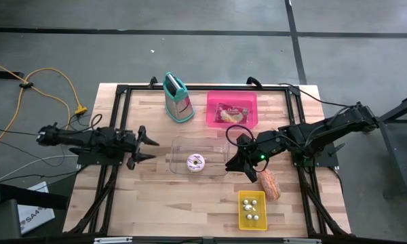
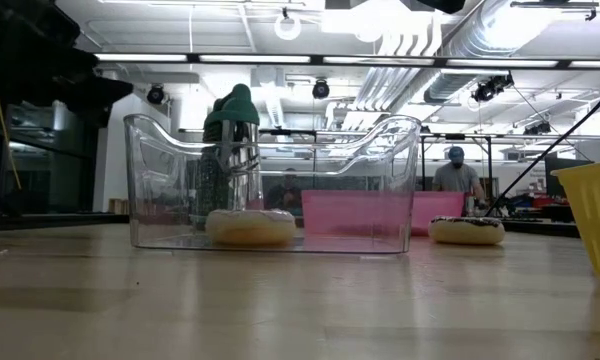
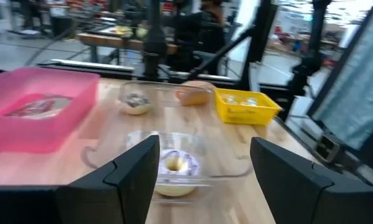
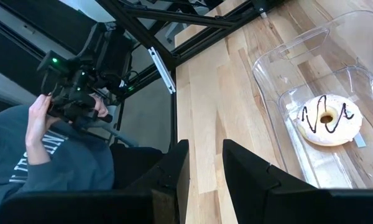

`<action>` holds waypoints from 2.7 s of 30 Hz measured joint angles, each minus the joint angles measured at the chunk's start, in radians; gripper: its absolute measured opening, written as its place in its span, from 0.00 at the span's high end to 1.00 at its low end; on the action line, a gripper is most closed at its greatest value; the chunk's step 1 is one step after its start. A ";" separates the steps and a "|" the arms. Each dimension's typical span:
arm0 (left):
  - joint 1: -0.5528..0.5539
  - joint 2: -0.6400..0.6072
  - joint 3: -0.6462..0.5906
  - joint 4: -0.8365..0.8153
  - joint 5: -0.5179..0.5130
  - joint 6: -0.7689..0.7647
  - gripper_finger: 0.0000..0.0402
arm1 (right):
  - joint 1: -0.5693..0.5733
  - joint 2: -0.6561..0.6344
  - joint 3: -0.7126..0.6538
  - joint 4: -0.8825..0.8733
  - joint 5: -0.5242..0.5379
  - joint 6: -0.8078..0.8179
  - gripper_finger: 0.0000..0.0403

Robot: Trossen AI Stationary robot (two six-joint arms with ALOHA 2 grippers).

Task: Pick & Place Food Item
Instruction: Put the black donut into the transparent bin

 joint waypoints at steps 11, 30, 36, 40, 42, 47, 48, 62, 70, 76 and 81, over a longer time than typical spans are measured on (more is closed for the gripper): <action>0.105 0.004 0.000 0.003 0.009 -0.040 0.39 | 0.000 0.000 0.000 0.000 0.000 0.000 0.79; 0.105 0.034 0.000 0.003 0.010 -0.011 0.39 | 0.000 0.000 0.000 0.000 0.000 0.000 0.79; 0.105 0.034 0.000 0.015 0.009 -0.011 0.39 | 0.000 0.000 0.000 0.000 0.000 0.000 0.79; 0.105 0.034 0.000 0.021 0.011 -0.010 0.39 | 0.000 0.000 0.000 0.000 0.000 0.000 0.79; 0.105 0.034 0.000 0.022 0.012 -0.010 0.39 | 0.000 0.000 0.000 0.000 0.000 0.000 0.79; 0.105 0.034 0.000 0.031 0.012 -0.014 0.39 | 0.000 0.000 0.000 0.000 0.000 0.000 0.79; 0.105 0.034 0.000 0.031 0.012 -0.030 0.39 | 0.000 0.000 0.000 0.000 0.000 0.000 0.79; 0.105 0.034 0.000 0.037 0.009 -0.039 0.39 | 0.000 0.000 0.000 0.000 0.000 0.000 0.79; 0.105 0.034 0.000 0.037 0.008 -0.040 0.39 | 0.000 0.000 0.000 0.000 0.000 0.000 0.79; 0.105 0.034 0.000 0.038 0.008 -0.040 0.39 | 0.000 0.000 0.000 0.000 0.000 0.000 0.79; 0.105 0.034 0.000 0.038 0.008 -0.040 0.39 | 0.000 0.000 0.000 0.000 0.000 0.000 0.79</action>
